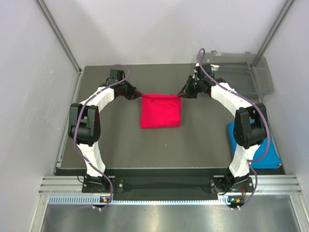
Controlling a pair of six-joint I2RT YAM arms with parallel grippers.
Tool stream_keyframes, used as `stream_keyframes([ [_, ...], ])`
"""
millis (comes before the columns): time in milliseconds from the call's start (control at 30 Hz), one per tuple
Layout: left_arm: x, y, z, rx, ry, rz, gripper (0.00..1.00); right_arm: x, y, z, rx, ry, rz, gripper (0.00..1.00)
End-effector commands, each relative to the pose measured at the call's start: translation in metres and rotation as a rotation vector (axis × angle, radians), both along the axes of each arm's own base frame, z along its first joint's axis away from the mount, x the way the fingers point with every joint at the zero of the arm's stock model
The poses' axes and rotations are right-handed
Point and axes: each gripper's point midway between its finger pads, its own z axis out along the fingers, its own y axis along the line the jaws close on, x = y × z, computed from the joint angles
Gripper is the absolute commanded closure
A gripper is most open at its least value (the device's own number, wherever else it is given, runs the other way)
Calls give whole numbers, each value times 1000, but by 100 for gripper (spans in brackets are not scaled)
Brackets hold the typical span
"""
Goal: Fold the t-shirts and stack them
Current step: Fold the tshirt
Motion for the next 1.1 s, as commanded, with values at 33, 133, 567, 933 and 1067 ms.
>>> stream_keyframes([
  [33,31,11,21,-13,-95,31,100,27,-3,12,27,-39,11,100],
  [133,38,11,7,-25,-69,31,100,34,-2,3,43,-9,13,99],
  [567,65,10,-16,-56,-58,30,100,60,-1,-22,64,38,10,98],
  [933,79,13,-38,-82,-42,26,100,72,-2,-41,71,71,-1,96],
  [1067,84,10,-41,-85,-39,2,99,76,-5,-48,68,83,-17,95],
])
